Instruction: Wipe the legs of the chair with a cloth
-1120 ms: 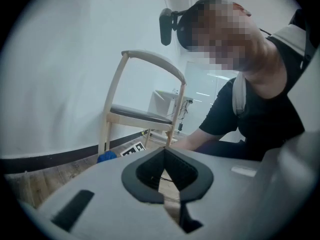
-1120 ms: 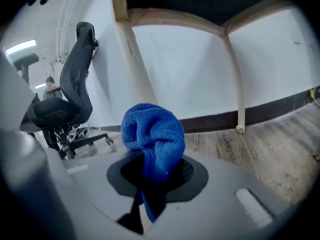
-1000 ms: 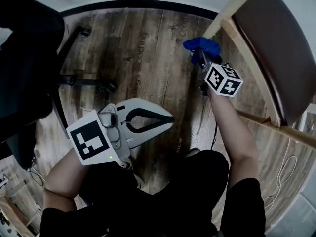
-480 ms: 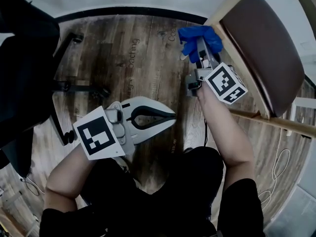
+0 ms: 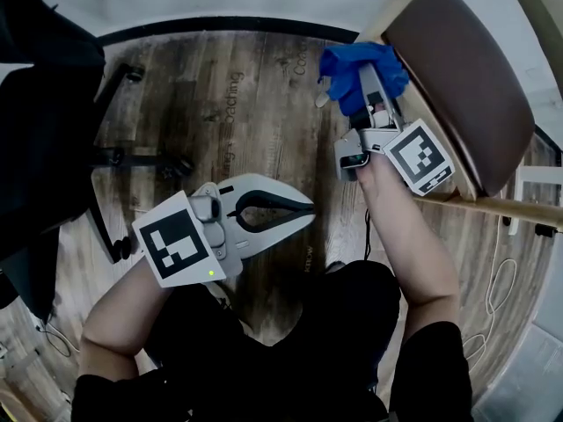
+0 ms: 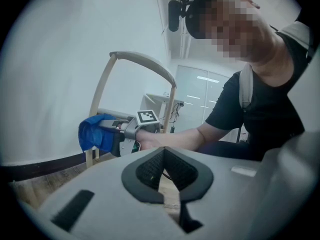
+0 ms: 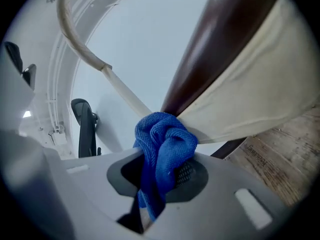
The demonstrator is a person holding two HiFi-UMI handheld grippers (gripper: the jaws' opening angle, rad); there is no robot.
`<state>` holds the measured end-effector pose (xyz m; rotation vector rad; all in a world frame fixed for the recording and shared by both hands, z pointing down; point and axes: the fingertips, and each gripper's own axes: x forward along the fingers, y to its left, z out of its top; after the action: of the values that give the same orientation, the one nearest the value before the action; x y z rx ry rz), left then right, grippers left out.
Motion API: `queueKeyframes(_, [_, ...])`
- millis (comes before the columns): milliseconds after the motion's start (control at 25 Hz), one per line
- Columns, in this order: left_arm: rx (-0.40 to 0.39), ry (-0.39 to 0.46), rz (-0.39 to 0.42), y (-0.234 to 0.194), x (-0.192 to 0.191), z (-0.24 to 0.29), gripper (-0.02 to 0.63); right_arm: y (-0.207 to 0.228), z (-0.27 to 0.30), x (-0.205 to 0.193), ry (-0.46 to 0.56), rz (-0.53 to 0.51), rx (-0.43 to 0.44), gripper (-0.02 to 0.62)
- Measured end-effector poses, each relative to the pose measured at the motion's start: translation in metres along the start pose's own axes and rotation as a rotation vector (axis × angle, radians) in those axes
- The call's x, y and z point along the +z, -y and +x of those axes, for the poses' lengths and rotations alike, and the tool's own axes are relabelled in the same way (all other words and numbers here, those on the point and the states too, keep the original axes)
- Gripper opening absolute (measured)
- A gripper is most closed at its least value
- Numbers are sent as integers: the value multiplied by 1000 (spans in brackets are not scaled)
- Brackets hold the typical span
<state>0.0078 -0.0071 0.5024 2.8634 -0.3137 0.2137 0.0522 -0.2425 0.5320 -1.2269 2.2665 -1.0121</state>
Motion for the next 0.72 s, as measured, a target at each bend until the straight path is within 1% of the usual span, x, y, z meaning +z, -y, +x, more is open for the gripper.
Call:
queueKeyframes(160, [-8, 8, 8, 3, 0, 5, 2, 1, -32, 12, 21, 37, -19, 77])
queueKeyframes(360, [-32, 11, 10, 6, 1, 13, 2, 8, -82, 32, 38, 8, -59, 77])
queueKeyframes(600, [-69, 40, 13, 13, 6, 21, 2, 16, -139, 48, 37, -91, -108, 77])
queueKeyframes(680, [-65, 51, 6, 12, 7, 20, 2, 17, -152, 50, 36, -119, -110, 77])
queueKeyframes(720, [-59, 57, 0, 11, 8, 19, 2, 17, -157, 51, 33, -151, -115, 77])
